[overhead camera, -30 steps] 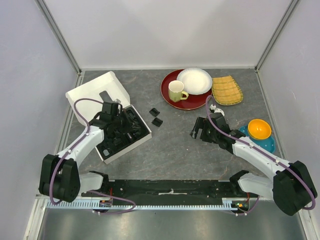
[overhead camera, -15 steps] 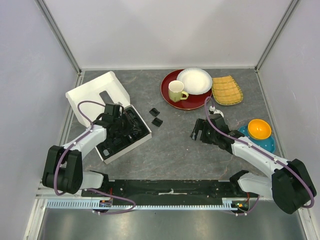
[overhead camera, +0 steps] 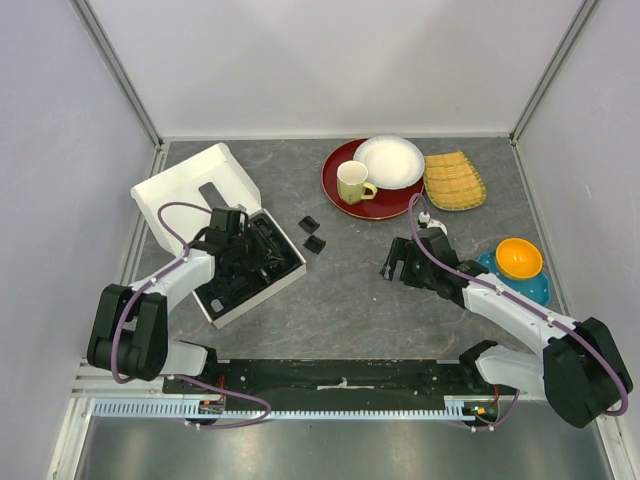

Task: Sort the hair-cutting tools

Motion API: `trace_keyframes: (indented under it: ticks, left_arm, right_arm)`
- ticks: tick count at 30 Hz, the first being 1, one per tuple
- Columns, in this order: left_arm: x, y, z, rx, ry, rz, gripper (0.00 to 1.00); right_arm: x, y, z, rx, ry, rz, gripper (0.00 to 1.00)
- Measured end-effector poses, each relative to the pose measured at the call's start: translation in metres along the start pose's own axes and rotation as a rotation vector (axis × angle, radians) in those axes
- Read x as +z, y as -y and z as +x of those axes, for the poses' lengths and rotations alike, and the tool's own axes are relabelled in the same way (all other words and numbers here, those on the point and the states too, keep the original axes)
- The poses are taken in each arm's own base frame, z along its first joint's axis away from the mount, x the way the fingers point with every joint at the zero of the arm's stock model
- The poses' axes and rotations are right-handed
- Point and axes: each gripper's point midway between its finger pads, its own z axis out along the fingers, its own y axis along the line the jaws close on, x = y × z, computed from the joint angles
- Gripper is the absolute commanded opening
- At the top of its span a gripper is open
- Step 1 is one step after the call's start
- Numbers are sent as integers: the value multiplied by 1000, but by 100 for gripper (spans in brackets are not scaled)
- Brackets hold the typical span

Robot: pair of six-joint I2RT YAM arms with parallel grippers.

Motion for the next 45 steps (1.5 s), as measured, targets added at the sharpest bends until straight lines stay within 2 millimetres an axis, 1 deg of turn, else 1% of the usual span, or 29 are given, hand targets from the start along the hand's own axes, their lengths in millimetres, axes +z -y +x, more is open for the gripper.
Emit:
trace_keyframes:
  ticks: [4,9,10,15,16,18,23,27,31,36,37,39,41,43,45]
  left_arm:
    - [-1,-4,0,-2,5,-19,20]
    - [-1,-14,3,-10,6,-66,23]
    - [-1,-16,3,-11,6,-73,27]
    - [-1,-23,6,-9,3,-100,37]
    - [-1,-23,5,-8,3,-99,40]
    - [-1,-22,5,-4,7,-95,43]
    - [-12,-23,5,13,24,-111,45]
    - [-24,-21,5,26,44,-116,43]
    - [-32,-13,2,37,64,-90,41]
    - [-35,-1,3,54,61,-43,42]
    - [-36,1,4,58,60,-35,42]
    - [-38,7,5,67,59,-13,42]
    - [-42,12,4,75,67,4,43]
    - [-46,18,0,83,84,21,49]
    - [-52,25,-3,95,103,37,54]
  right_arm:
    - [0,0,1,0,-3,0,93]
    - [1,0,2,0,-10,2,93]
    - [1,0,2,0,-11,1,93]
    - [2,0,3,0,-13,-4,93]
    - [2,0,3,0,-13,-4,93]
    - [2,-1,2,1,-11,-6,93]
    - [2,-2,2,1,-11,-10,93]
    - [2,-2,2,1,-10,-12,93]
    - [2,-3,2,1,-11,-16,93]
    - [8,-5,5,-4,-32,-23,93]
    - [9,-5,6,-7,-39,-22,92]
    - [13,-11,5,-22,-52,-22,88]
    - [16,-23,-1,-46,-47,-26,89]
    - [18,-43,-10,-86,-17,-35,91]
    - [19,-68,-18,-129,19,-48,95]
